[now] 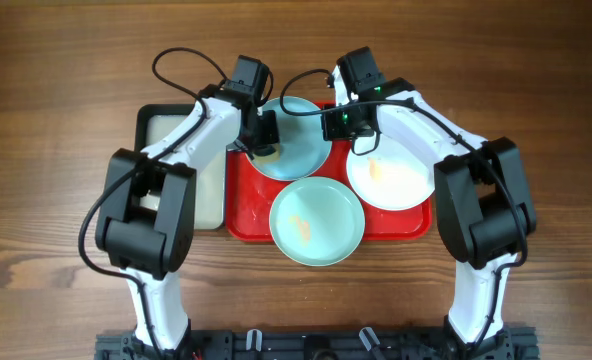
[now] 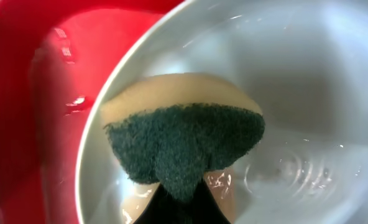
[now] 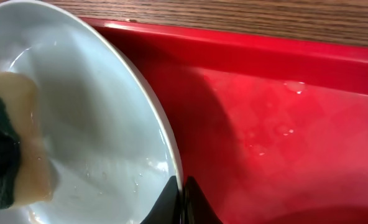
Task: Clean dirty plates on tray and stack at the side
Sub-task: 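Scrub the top plate with the sponge held in the left gripper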
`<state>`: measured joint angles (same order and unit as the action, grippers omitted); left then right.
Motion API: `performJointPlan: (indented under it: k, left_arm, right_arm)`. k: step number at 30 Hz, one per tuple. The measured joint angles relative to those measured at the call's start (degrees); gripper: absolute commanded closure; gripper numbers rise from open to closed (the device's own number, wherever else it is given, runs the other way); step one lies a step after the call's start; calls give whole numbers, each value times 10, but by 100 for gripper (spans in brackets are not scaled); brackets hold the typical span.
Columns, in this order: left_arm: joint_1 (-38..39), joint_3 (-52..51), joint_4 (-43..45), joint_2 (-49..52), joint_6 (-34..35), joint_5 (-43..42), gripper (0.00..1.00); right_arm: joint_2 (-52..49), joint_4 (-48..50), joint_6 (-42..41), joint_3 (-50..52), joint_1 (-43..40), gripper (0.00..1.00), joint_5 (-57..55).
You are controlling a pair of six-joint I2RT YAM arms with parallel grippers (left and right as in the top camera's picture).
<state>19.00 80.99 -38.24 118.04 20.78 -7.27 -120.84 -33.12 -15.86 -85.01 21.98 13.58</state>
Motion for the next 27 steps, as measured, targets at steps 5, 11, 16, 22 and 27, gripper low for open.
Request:
performJointPlan:
  k: [5, 11, 16, 22, 27]
  left_arm:
    - [-7, 6, 29, 19, 2, -123, 96]
    - [-11, 6, 52, 31, 6, -244, 96]
    - [-16, 8, -1, -72, 8, -193, 96]
    - [-15, -2, -54, -114, 8, -90, 96]
    - [-7, -35, -2, -70, 8, -56, 96]
  right_arm:
    - [0, -3, 0, 0, -2, 96, -14]
    - [0, -2, 0, 0, -2, 96, -14]
    - [0, 2, 0, 0, 0, 96, -5]
    - [0, 2, 0, 0, 1, 96, -5]
    - [0, 2, 0, 0, 1, 96, -5]
